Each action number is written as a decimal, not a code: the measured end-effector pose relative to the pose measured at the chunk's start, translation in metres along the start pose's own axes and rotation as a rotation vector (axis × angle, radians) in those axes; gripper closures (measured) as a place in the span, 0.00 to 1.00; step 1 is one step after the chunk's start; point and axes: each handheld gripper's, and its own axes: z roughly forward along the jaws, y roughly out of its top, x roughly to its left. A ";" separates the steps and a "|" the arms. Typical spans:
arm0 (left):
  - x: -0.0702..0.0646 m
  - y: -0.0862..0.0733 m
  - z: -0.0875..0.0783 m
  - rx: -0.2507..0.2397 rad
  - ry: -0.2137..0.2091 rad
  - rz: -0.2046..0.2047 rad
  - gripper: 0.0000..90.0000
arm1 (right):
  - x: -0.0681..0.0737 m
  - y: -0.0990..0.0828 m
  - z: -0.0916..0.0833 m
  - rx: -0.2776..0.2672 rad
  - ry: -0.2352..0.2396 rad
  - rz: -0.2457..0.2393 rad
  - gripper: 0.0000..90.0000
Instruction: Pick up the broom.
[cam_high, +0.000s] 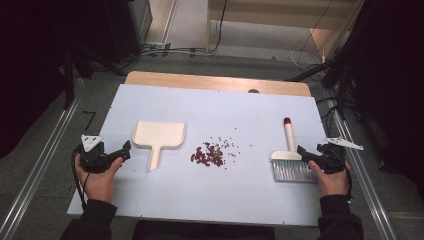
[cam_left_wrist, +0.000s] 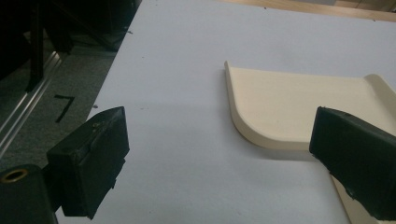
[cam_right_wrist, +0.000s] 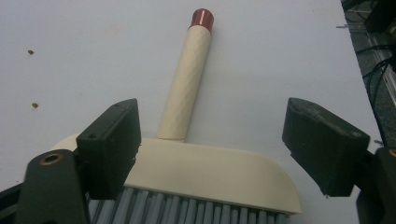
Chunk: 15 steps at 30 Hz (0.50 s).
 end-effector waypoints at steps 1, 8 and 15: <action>0.000 0.000 0.000 -0.001 0.001 -0.002 0.06 | 0.000 0.001 0.001 -0.001 0.003 -0.001 0.21; 0.000 0.000 0.000 0.003 -0.001 0.007 0.06 | 0.003 0.008 0.006 -0.001 0.005 -0.010 0.21; 0.000 0.000 0.001 0.002 -0.005 -0.001 0.06 | 0.007 0.019 0.018 0.005 0.002 -0.015 0.21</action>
